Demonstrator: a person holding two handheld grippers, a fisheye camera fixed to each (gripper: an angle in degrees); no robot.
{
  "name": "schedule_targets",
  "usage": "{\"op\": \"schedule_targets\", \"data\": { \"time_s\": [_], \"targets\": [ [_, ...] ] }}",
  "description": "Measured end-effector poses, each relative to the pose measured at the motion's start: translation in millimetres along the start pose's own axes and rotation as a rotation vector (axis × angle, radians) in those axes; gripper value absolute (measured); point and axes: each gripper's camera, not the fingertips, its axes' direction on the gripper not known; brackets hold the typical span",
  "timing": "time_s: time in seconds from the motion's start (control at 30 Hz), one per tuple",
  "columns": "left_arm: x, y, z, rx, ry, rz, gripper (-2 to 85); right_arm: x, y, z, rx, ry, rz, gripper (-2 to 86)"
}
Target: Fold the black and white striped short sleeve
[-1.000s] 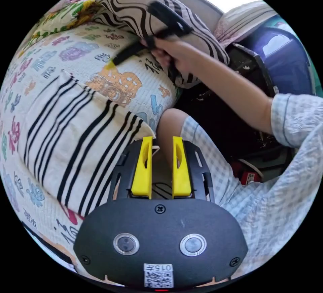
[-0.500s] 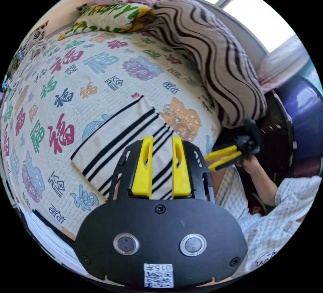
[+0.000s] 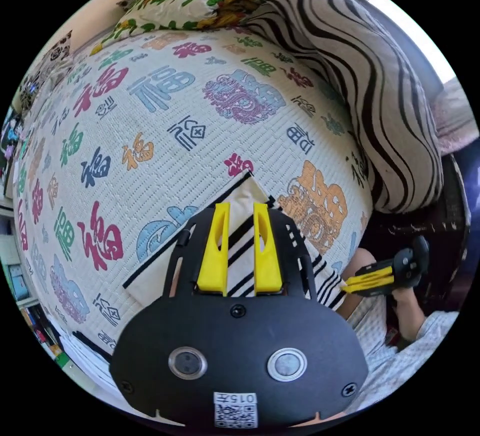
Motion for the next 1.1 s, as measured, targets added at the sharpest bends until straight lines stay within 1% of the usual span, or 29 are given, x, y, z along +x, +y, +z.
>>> {"op": "schedule_targets", "data": {
  "time_s": [0.03, 0.1, 0.13, 0.17, 0.3, 0.37, 0.43, 0.5, 0.67, 0.73, 0.77, 0.83, 0.9, 0.97, 1.03, 1.1],
  "targets": [
    [3, 10, -6, 0.005, 0.025, 0.034, 7.7, 0, 1, 0, 0.012, -0.008, -0.002, 0.5],
    [14, 65, -27, -0.029, 0.108, 0.128, 8.0, 3, 5, 4, 0.035, -0.024, 0.011, 0.7],
    [17, 83, -31, -0.038, 0.119, 0.142, 8.1, 4, 6, 6, 0.034, -0.028, 0.017, 0.7],
    [21, 120, -36, -0.054, 0.13, 0.167, 8.0, 6, 7, 10, 0.03, -0.036, 0.035, 0.9],
    [27, 237, -25, -0.122, 0.03, 0.169, 7.8, -5, 9, 21, 0.031, -0.03, 0.057, 1.5],
    [30, 262, -16, -0.145, 0.021, 0.211, 7.8, -15, 8, 25, 0.021, -0.012, 0.057, 1.8],
    [33, 271, -12, -0.15, -0.007, 0.246, 8.1, -29, 5, 26, 0.021, 0.019, 0.052, 2.2],
    [34, 274, -10, -0.135, -0.016, 0.291, 8.3, -56, -2, 23, 0.04, 0.055, 0.002, 3.2],
    [31, 282, -15, -0.117, 0.022, 0.381, 7.8, -105, -33, 34, -0.006, 0.168, -0.114, 6.9],
    [31, 292, -19, -0.122, 0.027, 0.414, 6.9, -118, -47, 42, -0.036, 0.179, -0.145, 7.7],
    [31, 301, -23, -0.119, 0.063, 0.434, 5.5, -125, -55, 49, -0.053, 0.19, -0.158, 7.9],
    [29, 315, -30, -0.077, 0.058, 0.426, 3.5, -131, -67, 59, -0.088, 0.235, -0.171, 8.0],
    [25, 333, -42, -0.009, 0.012, 0.393, 0.5, -133, -79, 71, -0.14, 0.287, -0.163, 7.9],
    [22, 346, -53, 0.009, 0.007, 0.384, -0.3, -132, -85, 75, -0.181, 0.268, -0.15, 7.7],
    [20, 360, -65, 0.048, -0.009, 0.36, -0.6, -130, -88, 75, -0.19, 0.272, -0.127, 7.3],
    [21, 377, -83, 0.115, -0.062, 0.319, -0.8, -126, -89, 72, -0.166, 0.294, -0.09, 6.7]
  ]
}}
